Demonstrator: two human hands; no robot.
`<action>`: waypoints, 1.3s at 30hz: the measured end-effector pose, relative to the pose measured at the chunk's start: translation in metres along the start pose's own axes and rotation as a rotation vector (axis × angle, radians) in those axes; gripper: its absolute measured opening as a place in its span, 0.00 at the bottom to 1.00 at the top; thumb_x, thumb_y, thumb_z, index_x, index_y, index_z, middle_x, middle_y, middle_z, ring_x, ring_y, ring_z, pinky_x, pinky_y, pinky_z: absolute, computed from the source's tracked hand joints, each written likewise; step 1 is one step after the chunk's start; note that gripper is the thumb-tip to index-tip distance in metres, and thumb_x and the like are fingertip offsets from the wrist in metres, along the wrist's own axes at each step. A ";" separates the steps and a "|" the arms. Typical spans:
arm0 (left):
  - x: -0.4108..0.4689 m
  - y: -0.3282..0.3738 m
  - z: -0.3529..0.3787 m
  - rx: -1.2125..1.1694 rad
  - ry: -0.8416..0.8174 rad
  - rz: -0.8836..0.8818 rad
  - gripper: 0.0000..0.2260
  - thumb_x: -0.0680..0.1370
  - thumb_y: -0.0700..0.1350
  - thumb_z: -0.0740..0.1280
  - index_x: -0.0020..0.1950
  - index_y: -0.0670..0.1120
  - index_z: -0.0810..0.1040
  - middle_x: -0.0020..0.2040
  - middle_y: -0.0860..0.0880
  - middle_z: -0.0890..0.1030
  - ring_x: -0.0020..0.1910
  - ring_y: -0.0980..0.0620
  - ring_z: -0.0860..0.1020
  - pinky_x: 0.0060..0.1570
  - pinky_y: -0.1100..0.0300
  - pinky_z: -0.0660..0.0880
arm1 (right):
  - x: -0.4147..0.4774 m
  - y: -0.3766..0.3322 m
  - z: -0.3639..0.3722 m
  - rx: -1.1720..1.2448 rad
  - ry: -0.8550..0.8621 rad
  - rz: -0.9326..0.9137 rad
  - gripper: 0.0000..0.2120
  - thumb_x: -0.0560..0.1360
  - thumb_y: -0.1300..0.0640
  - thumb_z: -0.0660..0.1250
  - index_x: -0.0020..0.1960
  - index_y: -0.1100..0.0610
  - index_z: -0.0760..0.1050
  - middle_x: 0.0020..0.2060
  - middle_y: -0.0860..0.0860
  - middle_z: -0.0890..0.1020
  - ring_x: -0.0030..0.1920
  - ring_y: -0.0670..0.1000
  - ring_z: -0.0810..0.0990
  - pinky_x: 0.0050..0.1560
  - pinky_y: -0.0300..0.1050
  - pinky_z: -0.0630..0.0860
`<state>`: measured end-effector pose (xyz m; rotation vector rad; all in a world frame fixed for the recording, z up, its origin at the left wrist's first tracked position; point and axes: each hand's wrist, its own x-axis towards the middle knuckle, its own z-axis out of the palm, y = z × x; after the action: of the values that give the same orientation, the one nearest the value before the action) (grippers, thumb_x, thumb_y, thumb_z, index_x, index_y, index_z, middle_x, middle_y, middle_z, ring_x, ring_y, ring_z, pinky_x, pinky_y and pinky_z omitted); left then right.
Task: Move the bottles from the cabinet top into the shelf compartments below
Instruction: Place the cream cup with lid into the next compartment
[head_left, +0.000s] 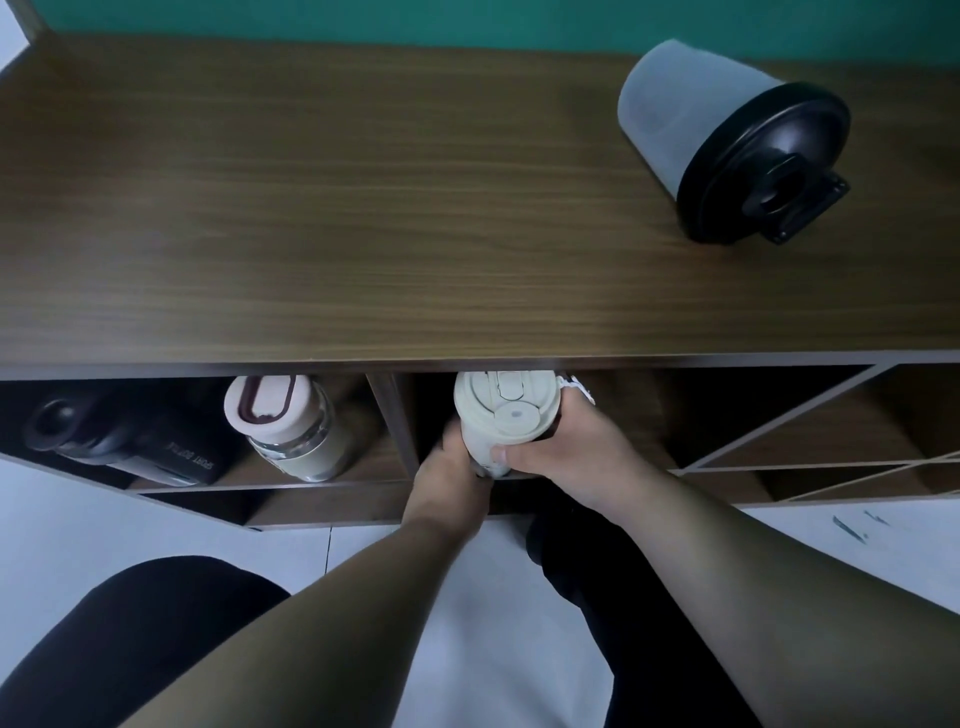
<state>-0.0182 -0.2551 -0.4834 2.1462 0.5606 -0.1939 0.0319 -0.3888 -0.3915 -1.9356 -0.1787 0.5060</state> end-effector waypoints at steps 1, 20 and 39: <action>0.001 -0.001 0.002 0.007 0.011 -0.002 0.26 0.75 0.48 0.69 0.73 0.53 0.67 0.59 0.48 0.82 0.58 0.44 0.81 0.57 0.49 0.79 | -0.001 -0.001 0.001 0.001 0.002 -0.009 0.25 0.52 0.46 0.78 0.48 0.35 0.80 0.47 0.39 0.84 0.51 0.43 0.84 0.57 0.53 0.81; 0.001 -0.004 -0.001 -0.086 -0.026 0.013 0.31 0.73 0.48 0.75 0.74 0.51 0.68 0.61 0.50 0.82 0.60 0.48 0.80 0.56 0.56 0.75 | 0.004 0.017 0.000 -0.049 -0.065 0.057 0.31 0.54 0.47 0.82 0.55 0.35 0.77 0.56 0.42 0.84 0.60 0.46 0.81 0.61 0.50 0.78; -0.082 0.048 -0.099 -0.259 -0.306 0.092 0.16 0.63 0.61 0.76 0.47 0.56 0.86 0.40 0.55 0.86 0.41 0.60 0.81 0.53 0.64 0.77 | -0.094 -0.135 -0.091 -0.193 0.848 -0.229 0.34 0.67 0.46 0.77 0.69 0.46 0.68 0.67 0.43 0.73 0.69 0.48 0.70 0.68 0.51 0.70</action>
<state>-0.0754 -0.2265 -0.3618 1.8415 0.2917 -0.3704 0.0010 -0.4425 -0.2143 -2.1179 0.1041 -0.5124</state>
